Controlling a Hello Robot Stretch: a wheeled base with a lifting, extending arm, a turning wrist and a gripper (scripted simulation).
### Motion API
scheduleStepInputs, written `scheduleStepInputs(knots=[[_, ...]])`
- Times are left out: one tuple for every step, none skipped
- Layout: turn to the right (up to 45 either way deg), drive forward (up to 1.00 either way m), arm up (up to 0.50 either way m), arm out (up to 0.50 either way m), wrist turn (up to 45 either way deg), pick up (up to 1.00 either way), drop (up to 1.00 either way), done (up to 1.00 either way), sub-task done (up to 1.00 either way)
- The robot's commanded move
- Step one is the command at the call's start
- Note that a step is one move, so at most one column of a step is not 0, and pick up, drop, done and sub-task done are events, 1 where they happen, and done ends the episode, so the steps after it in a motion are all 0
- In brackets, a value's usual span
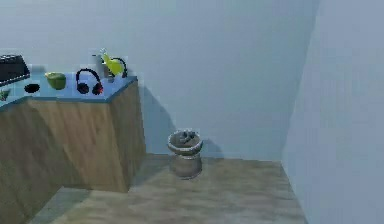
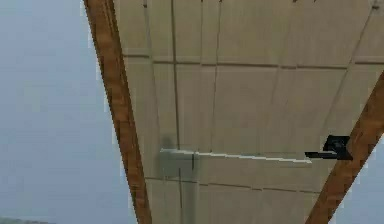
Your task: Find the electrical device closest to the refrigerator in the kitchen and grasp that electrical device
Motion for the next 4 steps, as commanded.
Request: scheduleStepInputs(knots=[[0.0,0.85,0.0,0.0,0.0,0.0,0.0,0.0,0.0],[6.0,0.0,0.0,0.0,0.0,0.0,0.0,0.0,0.0],[0.0,0.15,0.0,0.0,0.0,0.0,0.0,0.0,0.0],[-45.0,0.0,0.0,0.0,0.0,0.0,0.0,0.0,0.0]])
